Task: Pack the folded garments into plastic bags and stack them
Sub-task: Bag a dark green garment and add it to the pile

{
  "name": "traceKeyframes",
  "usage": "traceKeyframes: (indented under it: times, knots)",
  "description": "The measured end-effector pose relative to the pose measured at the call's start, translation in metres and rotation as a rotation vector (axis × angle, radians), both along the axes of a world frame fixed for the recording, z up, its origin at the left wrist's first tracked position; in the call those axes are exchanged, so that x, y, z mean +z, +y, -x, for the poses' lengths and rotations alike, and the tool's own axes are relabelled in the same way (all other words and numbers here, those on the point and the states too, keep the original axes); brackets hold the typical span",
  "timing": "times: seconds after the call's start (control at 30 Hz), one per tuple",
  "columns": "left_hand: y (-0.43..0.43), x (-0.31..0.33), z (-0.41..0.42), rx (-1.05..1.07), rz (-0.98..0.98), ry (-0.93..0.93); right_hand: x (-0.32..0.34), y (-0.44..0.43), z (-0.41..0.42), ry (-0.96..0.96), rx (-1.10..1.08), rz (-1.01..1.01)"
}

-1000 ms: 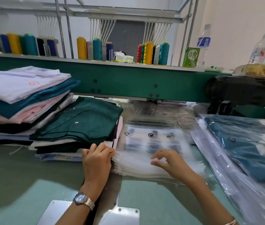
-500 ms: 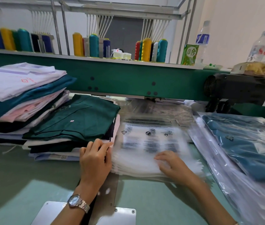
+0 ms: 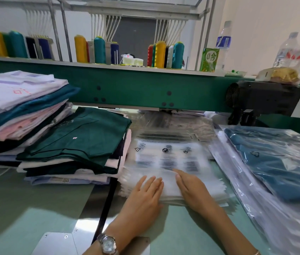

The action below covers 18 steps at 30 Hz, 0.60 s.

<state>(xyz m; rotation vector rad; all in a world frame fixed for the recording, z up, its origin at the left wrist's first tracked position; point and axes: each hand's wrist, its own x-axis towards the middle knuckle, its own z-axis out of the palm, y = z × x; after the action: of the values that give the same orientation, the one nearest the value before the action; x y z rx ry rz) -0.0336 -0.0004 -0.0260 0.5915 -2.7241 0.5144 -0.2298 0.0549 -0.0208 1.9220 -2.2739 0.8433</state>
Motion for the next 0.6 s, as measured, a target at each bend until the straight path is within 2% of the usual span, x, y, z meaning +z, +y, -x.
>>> traceKeyframes:
  times: [0.23,0.37,0.53,0.6]
  knots:
    - [0.001,-0.004,0.0,0.177,-0.002,-0.003,0.001,-0.006,-0.013,-0.213,-0.048,0.299]
    - [-0.002,-0.005,-0.001,0.153,-0.038,0.002,0.004,-0.003,-0.018,-0.257,-0.112,0.457]
    - [0.003,0.003,0.0,0.139,-0.036,-0.003,0.009,0.002,-0.021,-0.067,-0.173,0.527]
    - [0.006,0.005,0.0,0.143,-0.054,-0.063,0.009,0.003,-0.021,0.011,-0.156,0.508]
